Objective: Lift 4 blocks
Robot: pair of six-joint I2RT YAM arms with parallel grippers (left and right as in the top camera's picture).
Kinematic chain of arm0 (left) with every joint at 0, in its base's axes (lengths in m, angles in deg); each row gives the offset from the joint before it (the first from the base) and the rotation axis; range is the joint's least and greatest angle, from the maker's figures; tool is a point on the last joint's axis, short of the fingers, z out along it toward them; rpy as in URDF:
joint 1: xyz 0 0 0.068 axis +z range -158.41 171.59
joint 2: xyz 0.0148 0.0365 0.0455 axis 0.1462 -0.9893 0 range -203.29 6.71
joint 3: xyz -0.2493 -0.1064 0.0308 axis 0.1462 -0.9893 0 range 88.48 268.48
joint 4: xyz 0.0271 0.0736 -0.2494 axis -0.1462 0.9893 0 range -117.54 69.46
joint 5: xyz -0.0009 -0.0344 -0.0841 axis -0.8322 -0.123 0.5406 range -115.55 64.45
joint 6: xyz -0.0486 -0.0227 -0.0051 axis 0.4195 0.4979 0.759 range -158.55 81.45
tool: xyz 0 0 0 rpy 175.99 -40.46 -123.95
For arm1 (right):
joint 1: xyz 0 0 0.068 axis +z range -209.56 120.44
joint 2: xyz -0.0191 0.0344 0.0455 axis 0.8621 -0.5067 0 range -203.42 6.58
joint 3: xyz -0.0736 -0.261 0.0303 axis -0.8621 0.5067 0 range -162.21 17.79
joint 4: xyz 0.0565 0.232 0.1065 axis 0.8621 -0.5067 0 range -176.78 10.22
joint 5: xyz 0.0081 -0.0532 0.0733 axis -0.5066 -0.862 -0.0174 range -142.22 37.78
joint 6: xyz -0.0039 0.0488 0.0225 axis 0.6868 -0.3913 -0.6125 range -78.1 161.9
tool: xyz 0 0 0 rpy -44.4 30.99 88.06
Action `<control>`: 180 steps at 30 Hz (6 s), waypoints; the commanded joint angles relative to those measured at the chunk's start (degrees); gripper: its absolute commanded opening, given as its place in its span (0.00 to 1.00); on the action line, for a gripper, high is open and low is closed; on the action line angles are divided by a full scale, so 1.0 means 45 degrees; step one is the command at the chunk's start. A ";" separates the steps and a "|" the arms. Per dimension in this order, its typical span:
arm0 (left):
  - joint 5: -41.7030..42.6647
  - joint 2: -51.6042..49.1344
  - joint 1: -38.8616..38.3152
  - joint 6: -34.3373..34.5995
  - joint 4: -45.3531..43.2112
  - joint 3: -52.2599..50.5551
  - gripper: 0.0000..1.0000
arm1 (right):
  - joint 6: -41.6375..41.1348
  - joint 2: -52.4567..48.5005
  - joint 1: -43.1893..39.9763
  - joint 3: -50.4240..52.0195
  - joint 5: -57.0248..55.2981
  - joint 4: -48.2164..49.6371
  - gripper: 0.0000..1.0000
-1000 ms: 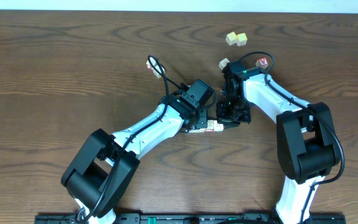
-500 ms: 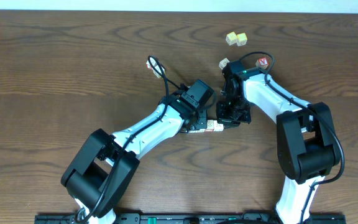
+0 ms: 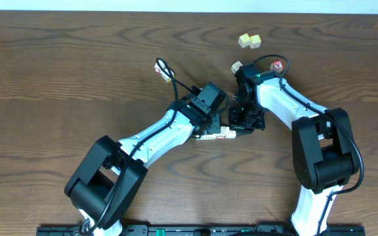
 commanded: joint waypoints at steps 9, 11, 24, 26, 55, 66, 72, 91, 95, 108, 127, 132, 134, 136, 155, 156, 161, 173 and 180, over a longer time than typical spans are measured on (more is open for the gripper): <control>0.0024 0.1224 0.2016 0.0092 0.1783 -0.0121 0.07 | -0.0131 0.0282 0.0112 0.0034 0.0058 0.0078 0.01; 0.0024 0.1103 0.2526 0.0170 0.2895 -0.0151 0.07 | -0.0136 0.0282 0.0112 0.0034 0.0058 0.0092 0.01; 0.1909 -0.0194 0.2239 -0.0087 0.2633 -0.0423 0.07 | -0.0228 0.0282 0.0117 0.0034 0.0185 0.0223 0.01; 0.1977 -0.0364 0.2161 -0.0078 0.2492 -0.0423 0.07 | -0.0228 0.0282 0.0117 0.0034 0.0253 0.0199 0.01; 0.4318 -0.0763 0.2079 -0.0957 0.1685 -0.0423 0.07 | -0.0423 0.0282 0.0806 0.0034 0.0583 0.0325 0.01; 0.5144 -0.0743 0.2084 -0.1379 0.1598 -0.0423 0.07 | -0.0389 0.0282 0.0845 0.0034 0.1122 0.0389 0.01; 0.5251 -0.0685 0.2084 -0.1588 0.1598 -0.0418 0.07 | -0.0068 0.0296 0.0845 0.0024 0.1783 0.0568 0.01; 0.5673 -0.0301 0.2093 -0.1763 0.1588 -0.0408 0.07 | 0.0165 0.1030 0.0719 -0.0024 0.1865 0.0277 0.01; 0.5707 -0.0243 0.2093 -0.1758 0.1593 -0.0408 0.07 | 0.0160 0.1030 0.0719 -0.0024 0.1875 0.0272 0.01; 0.5702 0.0423 0.2093 -0.2006 0.1598 -0.0408 0.07 | 0.0160 0.1035 0.0719 -0.0024 0.1962 0.0214 0.01; 0.5945 0.0510 0.2093 -0.1996 0.1753 -0.0408 0.07 | 0.0165 0.1229 0.0748 -0.0024 0.2550 0.0175 0.01; 0.5945 0.0845 0.2093 -0.1996 0.1758 -0.0408 0.07 | 0.0185 0.1370 0.0714 -0.0024 0.2681 0.0180 0.01; 0.5940 0.1015 0.2093 -0.1996 0.1758 -0.0408 0.07 | 0.0214 0.1404 0.0704 -0.0024 0.2686 0.0175 0.01; 0.5940 0.1190 0.2093 -0.1996 0.1763 -0.0408 0.07 | 0.0209 0.1413 0.0704 -0.0024 0.2739 0.0175 0.01; 0.5945 0.1486 0.2093 -0.1836 0.2035 -0.0408 0.07 | 0.0214 0.2098 0.0680 -0.0185 0.3196 0.0151 0.01; 0.5945 0.1496 0.2093 -0.1836 0.2035 -0.0408 0.07 | 0.0209 0.2200 0.0680 -0.0185 0.3196 0.0146 0.01; 0.5945 0.1758 0.2093 -0.1739 0.2035 -0.0408 0.07 | 0.0209 0.2443 0.0680 -0.0185 0.3196 0.0141 0.01; 0.5940 0.2686 0.2093 -0.1700 0.2132 -0.0408 0.07 | 0.0160 0.2657 0.0680 -0.0189 0.3589 0.0131 0.01; 0.5945 0.2691 0.2093 -0.1457 0.2176 -0.0408 0.07 | 0.0155 0.3434 0.0680 -0.0189 0.3585 0.0131 0.01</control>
